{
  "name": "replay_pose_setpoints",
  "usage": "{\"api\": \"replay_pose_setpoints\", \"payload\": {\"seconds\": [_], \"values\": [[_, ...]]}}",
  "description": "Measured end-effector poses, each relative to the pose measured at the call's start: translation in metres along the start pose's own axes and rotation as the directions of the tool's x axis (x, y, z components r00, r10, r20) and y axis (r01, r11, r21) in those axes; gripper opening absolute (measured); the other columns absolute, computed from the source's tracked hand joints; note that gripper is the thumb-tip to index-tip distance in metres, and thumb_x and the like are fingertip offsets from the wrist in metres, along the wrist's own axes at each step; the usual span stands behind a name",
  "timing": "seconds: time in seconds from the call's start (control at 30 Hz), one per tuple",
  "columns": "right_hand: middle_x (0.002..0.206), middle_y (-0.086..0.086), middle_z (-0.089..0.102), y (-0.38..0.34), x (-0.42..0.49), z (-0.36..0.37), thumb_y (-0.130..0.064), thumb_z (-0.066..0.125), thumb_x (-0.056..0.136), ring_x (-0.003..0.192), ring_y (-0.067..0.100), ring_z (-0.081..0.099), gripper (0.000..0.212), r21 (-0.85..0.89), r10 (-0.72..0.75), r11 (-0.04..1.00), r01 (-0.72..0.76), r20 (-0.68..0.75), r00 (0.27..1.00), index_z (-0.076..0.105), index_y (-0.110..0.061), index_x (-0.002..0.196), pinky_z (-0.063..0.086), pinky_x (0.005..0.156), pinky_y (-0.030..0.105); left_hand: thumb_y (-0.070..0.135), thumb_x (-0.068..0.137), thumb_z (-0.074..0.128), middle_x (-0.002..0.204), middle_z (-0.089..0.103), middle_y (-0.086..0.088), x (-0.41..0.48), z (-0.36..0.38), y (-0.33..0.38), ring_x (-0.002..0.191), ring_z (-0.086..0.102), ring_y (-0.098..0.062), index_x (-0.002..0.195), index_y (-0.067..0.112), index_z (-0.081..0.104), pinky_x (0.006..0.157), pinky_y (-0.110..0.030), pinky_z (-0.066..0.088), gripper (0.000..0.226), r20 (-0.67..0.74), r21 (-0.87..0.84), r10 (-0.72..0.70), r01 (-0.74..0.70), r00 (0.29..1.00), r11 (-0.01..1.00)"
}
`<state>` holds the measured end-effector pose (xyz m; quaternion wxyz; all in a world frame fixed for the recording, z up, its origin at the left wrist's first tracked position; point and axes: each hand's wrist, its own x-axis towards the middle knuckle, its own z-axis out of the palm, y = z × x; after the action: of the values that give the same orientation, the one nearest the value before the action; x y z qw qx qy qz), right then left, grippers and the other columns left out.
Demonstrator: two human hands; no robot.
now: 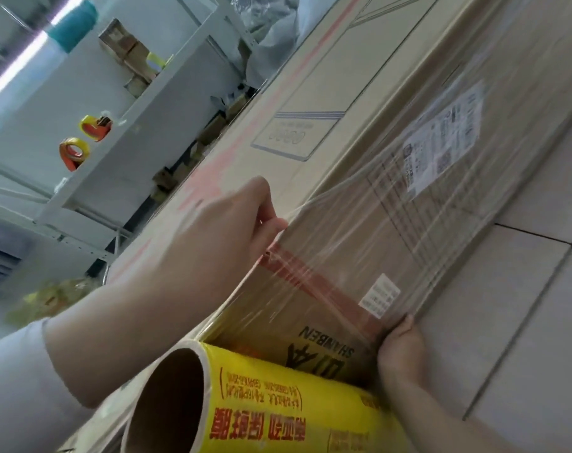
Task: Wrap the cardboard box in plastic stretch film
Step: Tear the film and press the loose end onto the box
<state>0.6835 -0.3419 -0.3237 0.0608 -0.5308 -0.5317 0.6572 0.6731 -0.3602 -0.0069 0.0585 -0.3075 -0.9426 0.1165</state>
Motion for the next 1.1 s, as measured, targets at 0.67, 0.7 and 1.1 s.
{"api": "replay_pose_setpoints", "payload": {"seconds": [0.67,0.7,1.1], "values": [[0.115,0.03,0.052,0.008,0.004,-0.013,-0.021,0.045,0.098,0.104,0.042,0.052,0.032,0.038,-0.066,0.997,0.067,-0.028,0.997,0.05,0.007,0.112,0.041,0.081,0.043,0.037,0.088,0.033,0.132,0.031,0.017,0.013,0.022,-0.006,0.125,0.025,-0.002,0.105,0.039,0.035,0.108,-0.035,0.027,0.017,-0.16,-0.087,0.207,-0.222,0.965,0.971],[0.117,0.03,0.052,0.008,0.004,-0.018,-0.022,0.042,0.099,0.106,0.042,0.052,0.034,0.094,-0.03,0.995,0.03,-0.004,1.0,0.049,0.007,0.114,0.039,0.08,0.04,0.03,0.088,0.037,0.134,0.036,0.009,0.019,0.019,0.006,0.126,0.026,-0.005,0.108,0.031,0.042,0.11,-0.03,0.023,0.021,-0.213,-0.032,0.284,-0.297,0.935,0.954],[0.162,0.001,0.001,-0.048,-0.005,-0.021,-0.067,0.016,0.086,0.149,0.015,0.0,0.084,0.475,-0.08,0.873,0.112,-0.088,0.993,0.008,-0.018,0.153,-0.001,0.12,0.03,0.036,0.093,0.009,0.156,0.006,-0.013,0.105,0.059,0.089,0.145,0.005,-0.026,0.147,0.012,0.011,0.114,-0.041,-0.005,0.059,0.333,0.749,0.719,-0.634,0.61,0.191]]}}
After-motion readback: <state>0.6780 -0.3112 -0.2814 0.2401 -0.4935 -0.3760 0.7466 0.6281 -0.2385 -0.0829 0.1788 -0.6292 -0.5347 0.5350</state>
